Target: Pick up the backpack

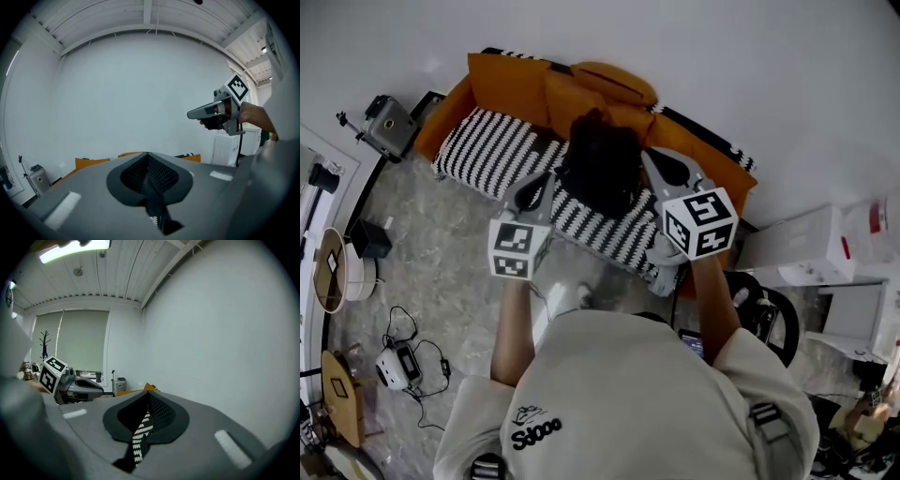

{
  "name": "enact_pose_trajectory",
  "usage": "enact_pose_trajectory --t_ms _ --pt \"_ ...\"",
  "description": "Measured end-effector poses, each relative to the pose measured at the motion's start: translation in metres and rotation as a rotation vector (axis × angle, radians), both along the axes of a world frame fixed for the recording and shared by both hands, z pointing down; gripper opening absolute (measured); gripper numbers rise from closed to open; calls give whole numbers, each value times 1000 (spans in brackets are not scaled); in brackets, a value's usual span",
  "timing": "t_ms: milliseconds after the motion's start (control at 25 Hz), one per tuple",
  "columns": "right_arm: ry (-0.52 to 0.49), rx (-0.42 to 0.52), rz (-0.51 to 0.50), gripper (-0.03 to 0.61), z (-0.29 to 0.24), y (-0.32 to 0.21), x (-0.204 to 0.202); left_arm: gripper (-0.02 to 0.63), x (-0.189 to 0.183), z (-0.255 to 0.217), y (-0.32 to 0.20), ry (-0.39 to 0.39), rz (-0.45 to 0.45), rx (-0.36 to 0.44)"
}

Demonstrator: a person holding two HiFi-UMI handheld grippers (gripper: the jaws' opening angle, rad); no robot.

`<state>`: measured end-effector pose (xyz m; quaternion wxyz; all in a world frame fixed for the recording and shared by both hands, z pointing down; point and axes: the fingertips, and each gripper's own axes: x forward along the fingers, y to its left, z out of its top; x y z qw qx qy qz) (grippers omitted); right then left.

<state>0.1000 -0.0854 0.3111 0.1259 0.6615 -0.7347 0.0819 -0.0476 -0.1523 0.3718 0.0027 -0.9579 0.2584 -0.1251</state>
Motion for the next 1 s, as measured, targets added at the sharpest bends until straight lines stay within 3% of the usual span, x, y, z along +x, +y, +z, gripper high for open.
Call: enact_pose_trajectory --t_ms 280,560,1000 --pt "14 1 35 3 0 -34 -5 11 -4 6 -38 0 16 -9" --pt "38 -42 2 3 16 -59 -11 11 -7 21 -60 -16 2 -33" --pt "29 -113 -41 3 53 -138 23 11 27 64 -127 -90 -6 -88"
